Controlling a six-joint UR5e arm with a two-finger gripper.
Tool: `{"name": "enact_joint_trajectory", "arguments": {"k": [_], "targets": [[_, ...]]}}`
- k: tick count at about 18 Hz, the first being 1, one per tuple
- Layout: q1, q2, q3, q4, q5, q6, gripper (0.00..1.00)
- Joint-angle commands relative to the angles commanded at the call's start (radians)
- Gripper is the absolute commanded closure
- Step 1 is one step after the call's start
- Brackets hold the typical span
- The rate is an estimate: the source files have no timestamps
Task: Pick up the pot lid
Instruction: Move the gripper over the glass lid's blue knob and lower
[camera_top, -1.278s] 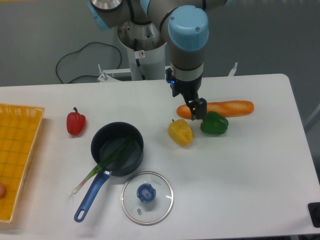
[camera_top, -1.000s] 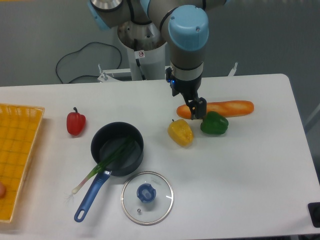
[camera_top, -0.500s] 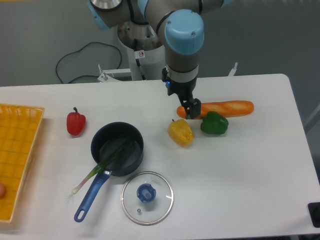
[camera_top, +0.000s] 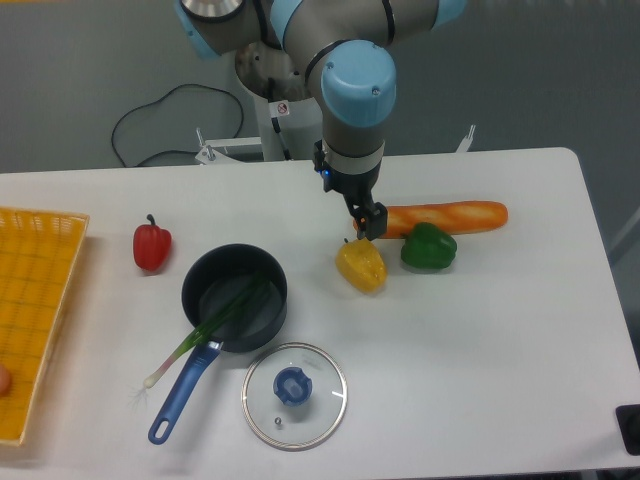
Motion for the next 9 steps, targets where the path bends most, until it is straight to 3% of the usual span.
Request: {"name": "enact_joint_trajectory", "arguments": {"k": [4,9], "targets": [[-0.073,-0.096,0.074,0.050,0.009,-0.172,0.00],[-0.117,-0.173,0.141,0.086,0.000,-0.181,0.00]]}}
